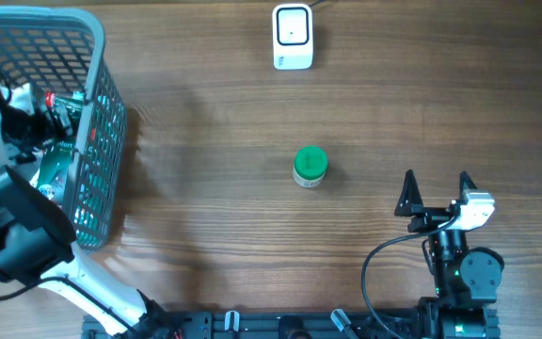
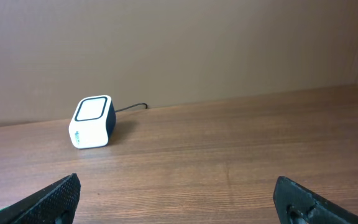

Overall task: Scan the item barcode
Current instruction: 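Reach the left gripper into the basket and grasp the green 3M glove pack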

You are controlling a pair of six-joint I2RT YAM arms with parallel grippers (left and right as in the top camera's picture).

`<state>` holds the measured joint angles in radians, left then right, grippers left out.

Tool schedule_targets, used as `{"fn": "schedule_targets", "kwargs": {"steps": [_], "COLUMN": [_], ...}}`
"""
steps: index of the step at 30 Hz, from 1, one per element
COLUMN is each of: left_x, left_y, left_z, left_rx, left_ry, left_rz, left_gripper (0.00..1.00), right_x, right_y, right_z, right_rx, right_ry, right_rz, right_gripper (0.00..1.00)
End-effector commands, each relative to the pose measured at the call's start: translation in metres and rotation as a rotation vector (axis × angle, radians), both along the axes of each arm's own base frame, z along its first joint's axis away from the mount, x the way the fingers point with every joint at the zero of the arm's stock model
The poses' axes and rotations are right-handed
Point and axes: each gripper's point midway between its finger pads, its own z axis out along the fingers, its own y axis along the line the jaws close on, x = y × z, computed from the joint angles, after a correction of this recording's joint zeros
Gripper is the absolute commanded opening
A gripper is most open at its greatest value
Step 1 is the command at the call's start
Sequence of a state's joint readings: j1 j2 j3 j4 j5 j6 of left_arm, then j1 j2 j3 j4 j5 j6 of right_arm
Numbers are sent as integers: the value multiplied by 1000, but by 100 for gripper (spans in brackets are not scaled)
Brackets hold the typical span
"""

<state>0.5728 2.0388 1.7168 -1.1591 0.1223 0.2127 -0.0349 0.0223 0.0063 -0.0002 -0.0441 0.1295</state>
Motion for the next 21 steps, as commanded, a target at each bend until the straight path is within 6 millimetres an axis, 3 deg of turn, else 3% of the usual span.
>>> {"fn": "schedule_targets", "kwargs": {"steps": [1, 4, 5, 9, 10, 13, 15, 17, 18, 19, 20, 21], "left_x": [-10, -16, -18, -17, -18, -13, -2, 13, 18, 21, 19, 13], "left_y": [1, -4, -7, -17, -18, -14, -5, 7, 10, 12, 11, 7], "left_z": [-26, -42, -45, -42, -42, -28, 1, 58, 93, 147, 163, 203], "left_rx": [-23, -33, -50, -100, -102, -86, -48, 8, 34, 64, 70, 80], "left_ry": [10, 23, 27, 15, 18, -5, -56, -158, -222, -326, -358, -438], "left_rz": [-6, -1, 4, 1, 1, 8, 60, 135, 178, 258, 284, 350], "left_gripper": [100, 100, 85, 10, 4, 4, 4, 4, 4, 4, 4, 4], "right_x": [0, 0, 0, 0, 0, 0, 0, 0, 0, 0, 0, 0], "right_y": [-3, -3, -3, -3, -3, -3, -3, -3, -3, -3, -3, -3], "right_z": [1, 1, 1, 1, 1, 1, 1, 1, 1, 1, 1, 1], "right_rx": [1, 1, 1, 1, 1, 1, 1, 1, 1, 1, 2, 1], "right_ry": [-6, -6, -6, -6, -6, -6, -6, -6, -6, -6, -6, -6], "right_rz": [-14, -15, -14, -14, -14, -14, -14, -14, -14, -14, -14, -14], "right_gripper": [100, 100, 100, 100, 100, 100, 100, 100, 100, 100, 100, 100]}}
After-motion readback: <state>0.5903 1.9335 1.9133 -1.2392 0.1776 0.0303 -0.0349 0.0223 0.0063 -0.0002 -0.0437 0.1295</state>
